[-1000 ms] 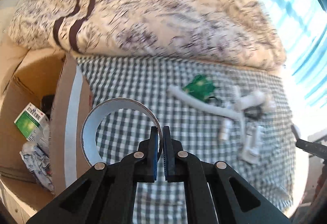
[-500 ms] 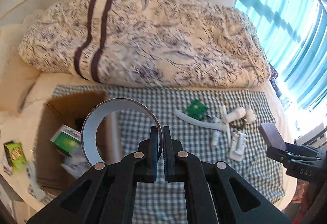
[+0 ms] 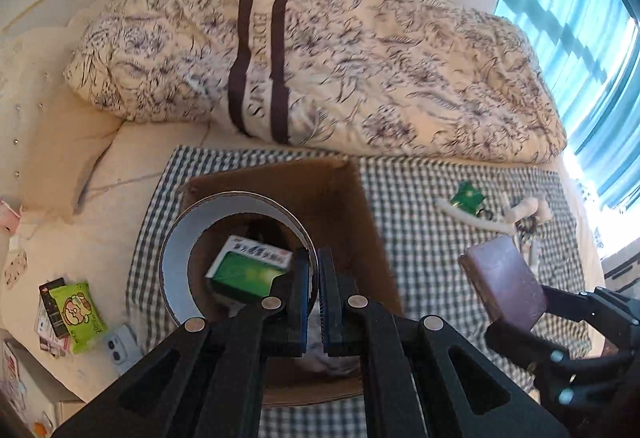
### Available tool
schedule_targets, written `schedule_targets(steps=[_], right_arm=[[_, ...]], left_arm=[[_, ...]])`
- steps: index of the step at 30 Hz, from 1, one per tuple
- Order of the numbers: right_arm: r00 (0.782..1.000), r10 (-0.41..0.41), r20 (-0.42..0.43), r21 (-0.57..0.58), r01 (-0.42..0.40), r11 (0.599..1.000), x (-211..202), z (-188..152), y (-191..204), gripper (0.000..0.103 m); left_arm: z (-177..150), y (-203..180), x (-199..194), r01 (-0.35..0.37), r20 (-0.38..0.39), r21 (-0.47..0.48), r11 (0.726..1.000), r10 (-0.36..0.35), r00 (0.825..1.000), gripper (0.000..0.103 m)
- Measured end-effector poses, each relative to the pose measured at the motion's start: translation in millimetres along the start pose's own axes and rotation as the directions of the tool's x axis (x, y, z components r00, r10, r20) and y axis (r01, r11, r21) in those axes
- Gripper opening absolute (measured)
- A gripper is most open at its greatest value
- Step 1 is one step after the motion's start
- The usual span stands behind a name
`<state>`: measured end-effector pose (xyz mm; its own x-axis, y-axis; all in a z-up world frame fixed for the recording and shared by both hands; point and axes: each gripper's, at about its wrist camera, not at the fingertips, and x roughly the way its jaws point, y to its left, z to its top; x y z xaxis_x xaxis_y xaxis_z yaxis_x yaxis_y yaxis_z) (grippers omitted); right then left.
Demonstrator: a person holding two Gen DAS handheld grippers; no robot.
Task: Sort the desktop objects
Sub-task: 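Carry the coaster and tape roll over the box and open both tools, then move both tools back over the remaining items on the cloth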
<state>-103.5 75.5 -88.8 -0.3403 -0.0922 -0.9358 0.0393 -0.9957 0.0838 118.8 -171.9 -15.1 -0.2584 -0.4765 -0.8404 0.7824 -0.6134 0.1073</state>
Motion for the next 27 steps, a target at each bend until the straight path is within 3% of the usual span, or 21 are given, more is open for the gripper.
schedule_targets(steps=[4,6,7,8,9,12,15,20,27], right_arm=[[0.999,0.014,-0.029,-0.022,-0.015,1.0,18.7,-1.0,19.5,0.069],[0.999,0.024,-0.032,-0.025,-0.025,0.999,22.1,1.4,24.7,0.071],[0.999,0.027,-0.033,-0.029,-0.028,0.999,22.8,3.2,26.0,0.073],[0.999,0.021,-0.031,-0.029,-0.022,0.999,23.1,4.9,26.1,0.08],[1.0,0.012,-0.028,-0.025,-0.012,1.0,23.4,6.1,26.0,0.083],[1.0,0.009,-0.02,-0.008,-0.01,1.0,23.5,8.8,25.5,0.083],[1.0,0.008,-0.016,0.003,-0.008,1.0,23.1,12.4,22.9,0.083],[1.0,0.006,-0.014,0.018,-0.006,1.0,18.2,15.1,12.8,0.083],[1.0,-0.018,0.025,0.077,0.016,0.997,-9.4,12.4,-31.1,0.083]], left_arm=[[-4.8,16.9,15.6,0.034,-0.039,-0.001,0.999,-0.034,0.999,0.005],[-6.1,21.1,20.0,0.054,-0.052,-0.001,0.999,-0.054,0.997,0.017],[-5.8,23.5,22.9,0.057,-0.063,-0.007,0.998,-0.058,0.996,0.047],[-4.5,26.5,27.3,0.034,-0.086,-0.019,0.999,-0.036,0.996,0.095],[-2.3,30.8,31.2,-0.004,-0.108,-0.044,0.999,-0.001,0.994,0.103],[3.1,38.4,33.9,0.026,-0.116,-0.106,0.994,-0.038,0.993,0.103],[4.9,33.5,38.1,-0.003,-0.136,-0.078,0.997,-0.007,0.991,0.103],[8.5,23.8,40.5,0.011,-0.144,-0.067,0.998,-0.02,0.989,0.103],[27.7,-11.8,39.4,0.032,-0.126,-0.039,0.999,-0.037,0.991,0.103]])
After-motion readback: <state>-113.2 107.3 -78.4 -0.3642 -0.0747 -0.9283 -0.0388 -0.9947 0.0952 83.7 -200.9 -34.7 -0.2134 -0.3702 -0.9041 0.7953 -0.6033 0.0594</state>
